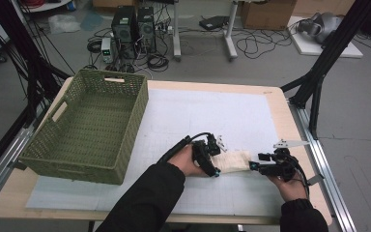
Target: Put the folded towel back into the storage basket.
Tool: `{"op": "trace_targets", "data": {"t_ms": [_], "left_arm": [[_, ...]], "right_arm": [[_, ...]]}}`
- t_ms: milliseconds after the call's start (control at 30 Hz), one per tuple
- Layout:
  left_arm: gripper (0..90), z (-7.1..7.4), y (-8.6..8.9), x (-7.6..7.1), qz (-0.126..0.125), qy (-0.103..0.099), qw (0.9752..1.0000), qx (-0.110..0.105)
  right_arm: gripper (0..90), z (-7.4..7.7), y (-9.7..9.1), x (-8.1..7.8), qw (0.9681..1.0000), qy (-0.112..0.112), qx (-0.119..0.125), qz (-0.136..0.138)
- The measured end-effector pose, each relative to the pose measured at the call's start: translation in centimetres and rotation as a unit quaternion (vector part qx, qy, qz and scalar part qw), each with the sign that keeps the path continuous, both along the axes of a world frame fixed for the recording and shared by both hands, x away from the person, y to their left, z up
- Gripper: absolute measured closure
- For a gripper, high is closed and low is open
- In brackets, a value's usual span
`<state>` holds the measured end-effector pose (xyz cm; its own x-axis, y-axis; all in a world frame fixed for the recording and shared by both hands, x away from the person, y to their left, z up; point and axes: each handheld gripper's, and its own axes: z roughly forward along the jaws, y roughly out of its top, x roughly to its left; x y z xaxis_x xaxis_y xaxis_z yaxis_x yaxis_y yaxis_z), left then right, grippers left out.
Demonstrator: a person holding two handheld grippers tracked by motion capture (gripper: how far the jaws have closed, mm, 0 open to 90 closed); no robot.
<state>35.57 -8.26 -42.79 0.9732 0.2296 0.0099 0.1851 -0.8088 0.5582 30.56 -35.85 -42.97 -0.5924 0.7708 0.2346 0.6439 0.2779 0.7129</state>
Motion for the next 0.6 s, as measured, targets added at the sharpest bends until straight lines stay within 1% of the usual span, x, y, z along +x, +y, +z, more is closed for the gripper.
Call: {"op": "trace_targets", "data": {"t_ms": [67,167,267,333,433,600], "left_arm": [[28.3,0.01,-0.05,-0.06,0.003,-0.003,1.0000,0.001],[29.8,0.07,-0.14,-0.17,0.011,-0.002,0.9999,0.003],[32.1,0.15,-0.18,-0.20,0.015,-0.001,0.9999,0.006],[35.0,0.25,-0.20,-0.10,0.016,-0.003,0.9998,0.009],[39.0,0.39,-0.32,0.08,0.021,-0.001,0.9997,0.015],[45.8,0.49,-0.26,0.35,0.026,-0.002,0.9996,0.014]], "right_arm": [[33.8,0.05,-0.36,-0.35,1.0000,-0.004,0.000,-0.002],[33.2,0.06,-0.70,-0.72,1.0000,-0.005,0.000,-0.004],[32.5,0.19,-0.85,-0.97,0.9999,-0.008,0.005,-0.007],[32.4,0.24,-0.87,-1.00,0.9999,-0.010,0.006,-0.005],[32.1,0.23,-0.77,-0.97,0.9999,-0.010,0.009,-0.003],[31.2,0.20,-0.48,-0.85,0.9999,-0.013,0.008,0.002]]}}
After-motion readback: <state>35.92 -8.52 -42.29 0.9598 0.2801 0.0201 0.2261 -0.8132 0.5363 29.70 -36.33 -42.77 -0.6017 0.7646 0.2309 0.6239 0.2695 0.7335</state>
